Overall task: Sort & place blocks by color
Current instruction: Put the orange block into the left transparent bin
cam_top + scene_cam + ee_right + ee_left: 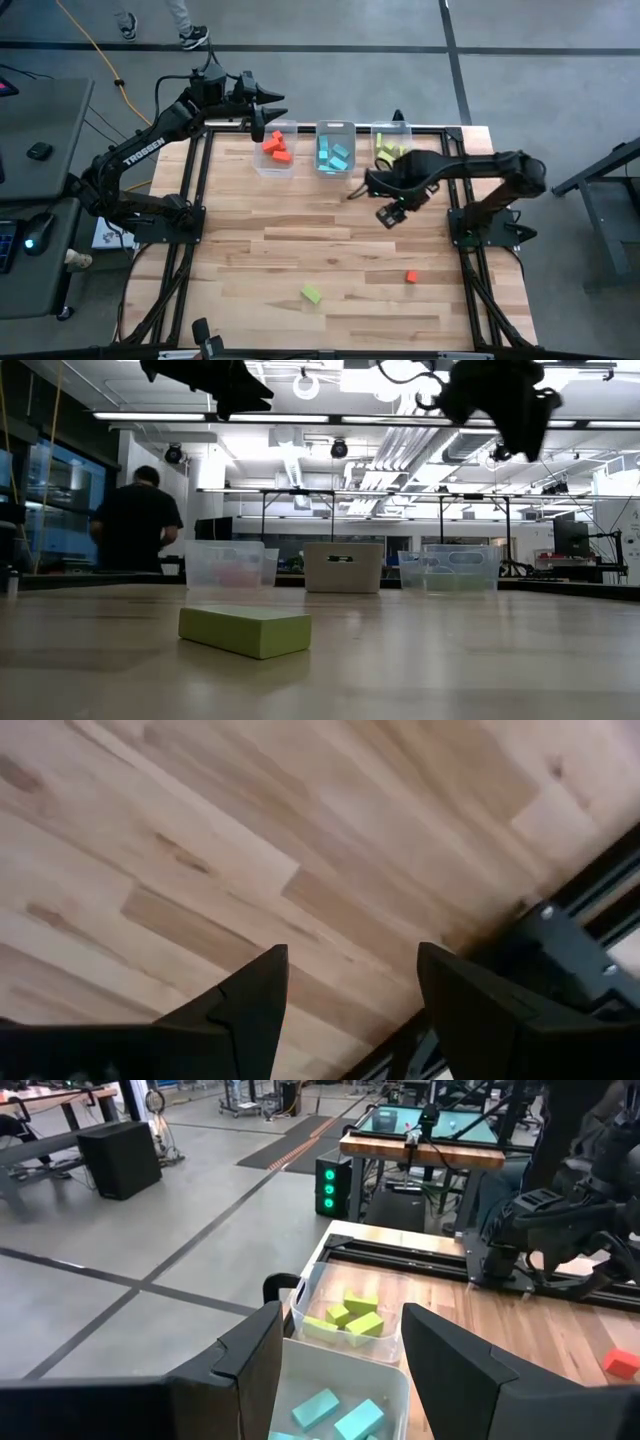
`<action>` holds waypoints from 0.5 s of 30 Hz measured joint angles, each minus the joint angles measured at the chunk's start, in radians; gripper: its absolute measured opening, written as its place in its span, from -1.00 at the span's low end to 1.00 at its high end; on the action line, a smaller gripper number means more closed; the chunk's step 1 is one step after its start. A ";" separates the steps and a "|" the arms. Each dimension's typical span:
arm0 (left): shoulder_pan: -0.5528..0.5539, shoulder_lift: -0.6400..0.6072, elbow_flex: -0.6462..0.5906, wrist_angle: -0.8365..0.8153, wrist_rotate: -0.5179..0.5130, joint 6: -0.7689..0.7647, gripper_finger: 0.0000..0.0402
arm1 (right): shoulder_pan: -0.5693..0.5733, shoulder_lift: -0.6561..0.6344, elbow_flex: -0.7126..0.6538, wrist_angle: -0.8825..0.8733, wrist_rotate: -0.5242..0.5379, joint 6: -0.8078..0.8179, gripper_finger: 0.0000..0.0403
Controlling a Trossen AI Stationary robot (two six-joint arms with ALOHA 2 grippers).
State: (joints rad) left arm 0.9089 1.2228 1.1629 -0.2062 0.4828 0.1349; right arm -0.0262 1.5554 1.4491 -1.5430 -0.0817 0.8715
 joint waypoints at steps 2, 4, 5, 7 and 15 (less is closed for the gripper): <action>0.000 0.000 0.000 -0.002 0.000 0.000 -0.10 | 0.014 -0.052 -0.068 0.026 -0.021 0.030 0.06; 0.000 0.000 0.000 -0.005 0.000 0.000 -0.10 | 0.026 -0.106 -0.133 0.064 -0.050 0.059 0.06; 0.000 0.000 0.000 -0.006 0.000 0.000 -0.10 | 0.032 -0.130 -0.162 0.089 -0.058 0.073 0.06; 0.000 0.000 0.000 -0.007 0.000 -0.001 -0.10 | 0.047 -0.181 -0.219 0.139 -0.071 0.099 0.06; 0.000 0.000 0.000 -0.007 -0.009 -0.011 -0.10 | 0.144 -0.299 -0.373 0.205 -0.079 0.207 0.06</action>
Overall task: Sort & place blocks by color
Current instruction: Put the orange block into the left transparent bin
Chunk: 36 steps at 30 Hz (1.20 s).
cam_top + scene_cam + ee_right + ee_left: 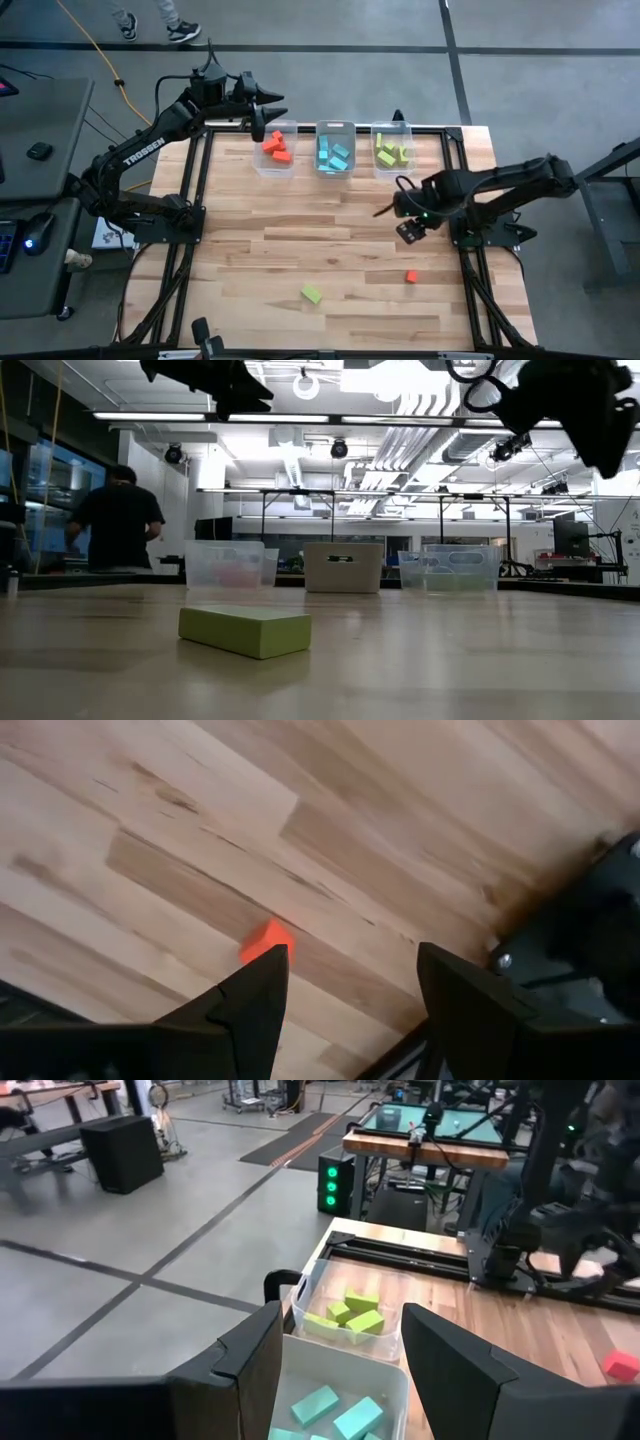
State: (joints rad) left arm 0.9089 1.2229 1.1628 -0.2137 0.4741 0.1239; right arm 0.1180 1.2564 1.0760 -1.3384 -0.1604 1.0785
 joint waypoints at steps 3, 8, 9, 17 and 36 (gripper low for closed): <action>0.000 0.000 0.000 0.000 -0.019 -0.045 -0.10 | 0.033 -0.004 -0.037 0.017 -0.006 0.062 0.06; 0.000 0.000 0.000 0.000 -0.038 -0.069 -0.10 | 0.086 -0.003 -0.087 0.091 -0.022 0.137 0.06; 0.000 0.000 0.000 0.000 -0.038 -0.069 -0.10 | 0.099 -0.003 -0.094 0.098 -0.028 0.149 0.06; 0.000 0.000 0.000 0.000 -0.042 -0.069 -0.10 | 0.206 -0.003 -0.119 0.173 -0.043 0.143 0.06; -0.041 0.000 0.000 -0.035 -0.044 -0.147 -0.10 | 0.489 0.001 -0.191 0.414 0.089 -0.195 0.06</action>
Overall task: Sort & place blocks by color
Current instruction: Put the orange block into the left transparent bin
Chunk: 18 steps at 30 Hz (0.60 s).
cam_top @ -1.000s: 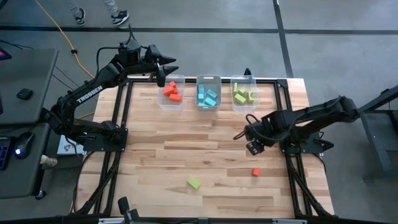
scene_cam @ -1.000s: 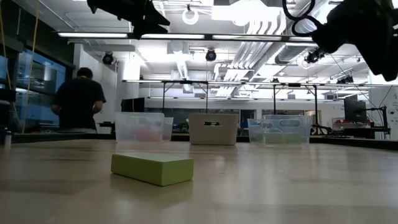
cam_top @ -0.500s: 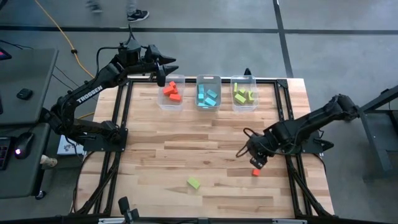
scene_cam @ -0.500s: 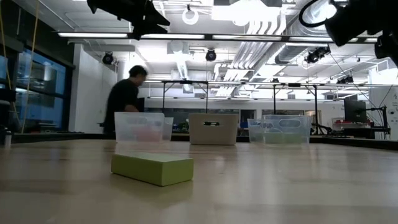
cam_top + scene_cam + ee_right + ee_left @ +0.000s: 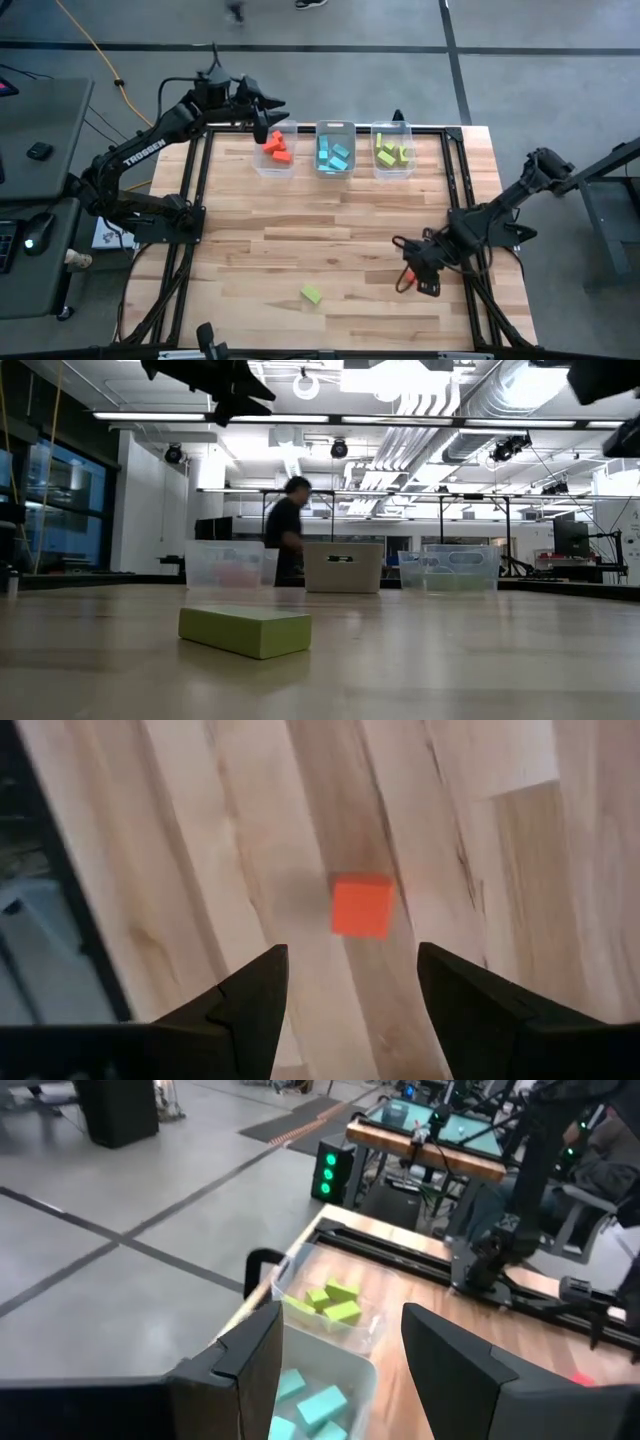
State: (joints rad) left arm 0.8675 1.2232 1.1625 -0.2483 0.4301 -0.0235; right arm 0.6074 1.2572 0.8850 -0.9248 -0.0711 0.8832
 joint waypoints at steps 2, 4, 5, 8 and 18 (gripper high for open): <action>-0.006 0.000 0.000 -0.022 0.000 0.000 -0.10 | 0.028 0.000 -0.018 0.006 0.038 0.032 0.06; -0.008 0.000 0.000 -0.047 0.001 0.006 -0.10 | 0.045 0.000 -0.019 -0.009 0.094 0.054 0.06; -0.008 0.000 0.000 -0.063 0.002 0.014 -0.10 | 0.049 0.000 -0.019 -0.007 0.105 0.055 0.06; -0.007 0.000 0.000 -0.100 -0.001 0.033 -0.10 | 0.050 0.000 -0.018 0.012 0.108 0.038 0.06; -0.007 0.000 0.000 -0.106 -0.004 0.035 -0.10 | 0.050 0.089 -0.018 0.053 0.078 0.006 0.06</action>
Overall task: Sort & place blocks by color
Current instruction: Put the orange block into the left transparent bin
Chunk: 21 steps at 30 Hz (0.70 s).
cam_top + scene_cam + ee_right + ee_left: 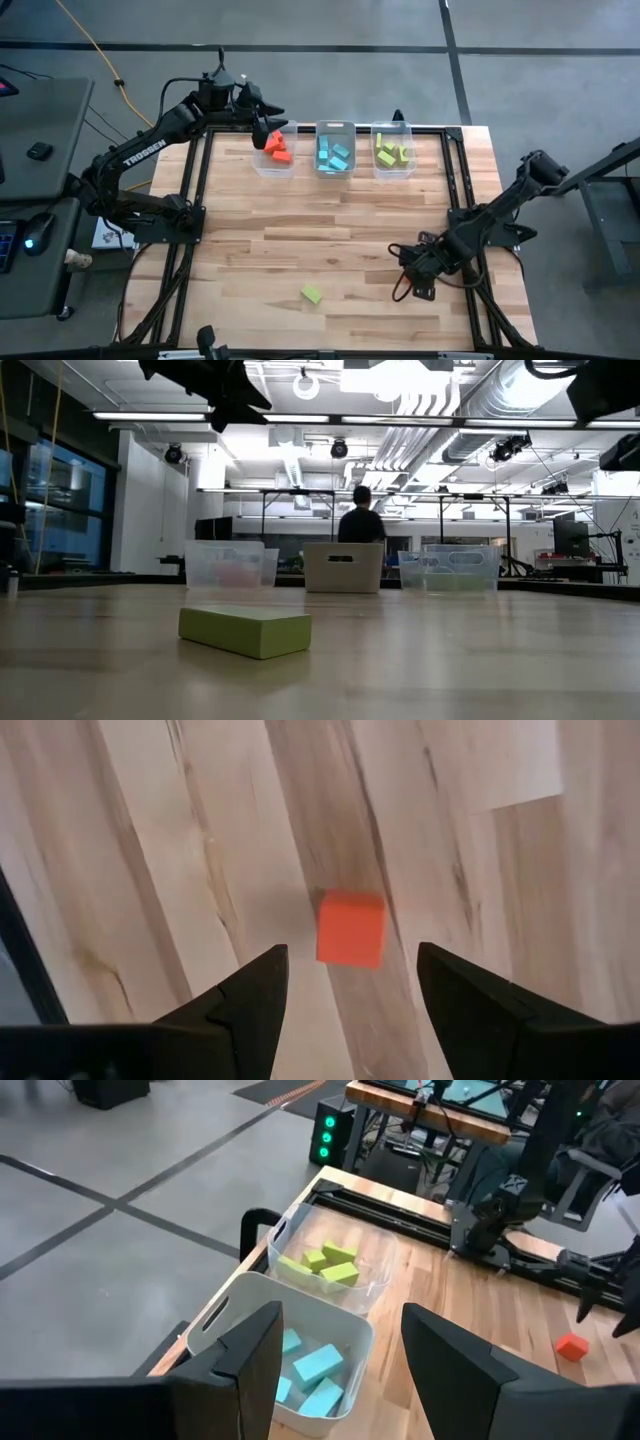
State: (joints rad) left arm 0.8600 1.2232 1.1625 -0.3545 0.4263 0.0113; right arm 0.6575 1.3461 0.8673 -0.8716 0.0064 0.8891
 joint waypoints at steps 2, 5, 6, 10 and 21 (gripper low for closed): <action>0.000 0.000 0.000 0.003 0.000 0.000 -0.10 | 0.000 0.029 0.000 0.011 -0.013 0.002 0.06; 0.000 0.000 0.000 0.006 0.000 0.000 -0.10 | 0.000 0.075 0.000 0.020 -0.043 0.010 0.06; 0.000 0.000 0.000 0.006 0.000 0.000 -0.10 | 0.000 0.088 0.000 0.026 -0.055 0.011 0.06; 0.000 0.000 0.000 0.006 0.000 0.000 -0.10 | 0.000 0.133 0.000 0.030 -0.069 0.011 0.06; 0.000 0.000 0.000 0.007 0.000 0.001 -0.10 | -0.003 0.160 0.000 0.038 -0.068 0.029 0.06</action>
State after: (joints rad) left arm 0.8600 1.2232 1.1625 -0.3477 0.4267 0.0120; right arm 0.6548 1.5065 0.8673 -0.8340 -0.0614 0.9178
